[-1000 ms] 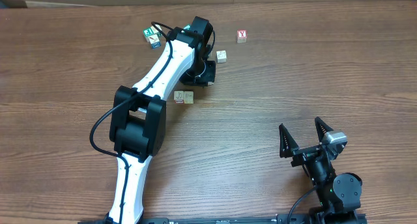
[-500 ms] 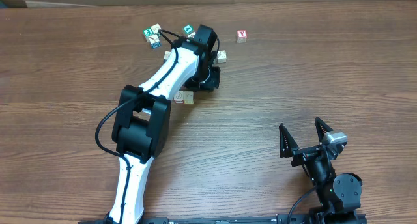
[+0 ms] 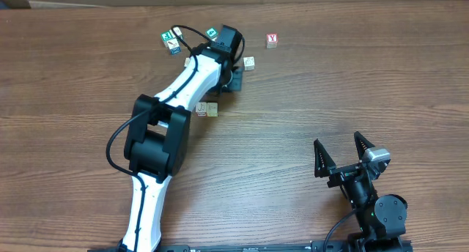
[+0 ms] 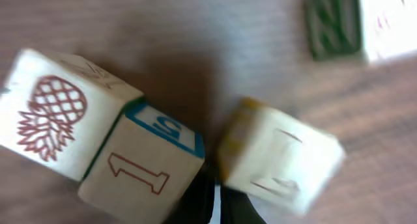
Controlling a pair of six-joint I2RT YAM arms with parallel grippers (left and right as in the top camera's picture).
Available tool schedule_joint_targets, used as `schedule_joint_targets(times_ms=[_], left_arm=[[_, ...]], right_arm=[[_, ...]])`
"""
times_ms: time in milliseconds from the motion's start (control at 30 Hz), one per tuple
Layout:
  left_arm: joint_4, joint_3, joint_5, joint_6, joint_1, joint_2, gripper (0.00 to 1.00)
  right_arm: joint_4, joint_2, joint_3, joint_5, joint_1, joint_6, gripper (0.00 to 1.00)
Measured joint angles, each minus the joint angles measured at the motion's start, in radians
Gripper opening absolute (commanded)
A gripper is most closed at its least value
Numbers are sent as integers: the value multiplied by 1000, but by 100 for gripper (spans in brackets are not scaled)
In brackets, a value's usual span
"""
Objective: Form a horizontal line
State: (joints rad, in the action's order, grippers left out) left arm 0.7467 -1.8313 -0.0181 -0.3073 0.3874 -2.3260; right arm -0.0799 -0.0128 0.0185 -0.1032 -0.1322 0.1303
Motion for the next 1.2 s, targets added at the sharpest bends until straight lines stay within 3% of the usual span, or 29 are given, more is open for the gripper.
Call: schedule_joint_targets(times_ms=[267,500,667,833,967,1200], left_arm=[[-121,1,-51,0,-97,0,4],[-116,1,-50,0,-173,0,5],[-69,-14,31,0,-204,0,4],[47,-134,128,13,-212,-1,4],[233,-241,162,23,-211,0,4],[463,-252,172,41,-211,-1,4]], right_arm=[[0,0,0,0,0,1,100],[0,0,0,0,0,0,100],[0,0,0,0,0,0,100],[0,0,0,0,0,0,100],[0,0,0,0,0,0,100],[0,0,0,0,0,0,100]])
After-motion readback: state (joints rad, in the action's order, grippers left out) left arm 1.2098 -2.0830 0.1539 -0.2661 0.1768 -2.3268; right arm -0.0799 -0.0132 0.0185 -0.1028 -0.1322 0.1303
